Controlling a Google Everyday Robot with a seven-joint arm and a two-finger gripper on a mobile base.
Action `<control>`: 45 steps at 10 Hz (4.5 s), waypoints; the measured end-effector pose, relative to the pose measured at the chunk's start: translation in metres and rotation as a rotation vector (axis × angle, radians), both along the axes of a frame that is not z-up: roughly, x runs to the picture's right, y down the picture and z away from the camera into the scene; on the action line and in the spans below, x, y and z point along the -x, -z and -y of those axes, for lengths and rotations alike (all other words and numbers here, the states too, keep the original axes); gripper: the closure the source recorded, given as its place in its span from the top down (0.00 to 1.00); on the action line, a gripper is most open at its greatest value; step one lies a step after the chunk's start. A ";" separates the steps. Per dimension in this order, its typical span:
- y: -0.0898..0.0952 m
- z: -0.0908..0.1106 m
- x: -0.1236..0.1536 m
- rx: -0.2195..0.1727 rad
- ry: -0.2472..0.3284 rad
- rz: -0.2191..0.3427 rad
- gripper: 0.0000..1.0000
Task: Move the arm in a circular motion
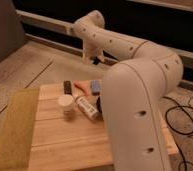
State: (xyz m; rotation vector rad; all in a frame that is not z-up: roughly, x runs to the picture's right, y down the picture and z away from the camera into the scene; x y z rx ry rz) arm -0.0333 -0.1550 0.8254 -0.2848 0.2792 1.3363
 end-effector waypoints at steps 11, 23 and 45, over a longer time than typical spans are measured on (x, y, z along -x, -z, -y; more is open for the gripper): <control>0.068 -0.141 0.071 0.095 0.170 0.169 0.65; 0.004 -0.026 -0.043 0.016 -0.172 -0.045 0.65; 0.030 -0.098 -0.061 0.093 -0.217 -0.061 0.65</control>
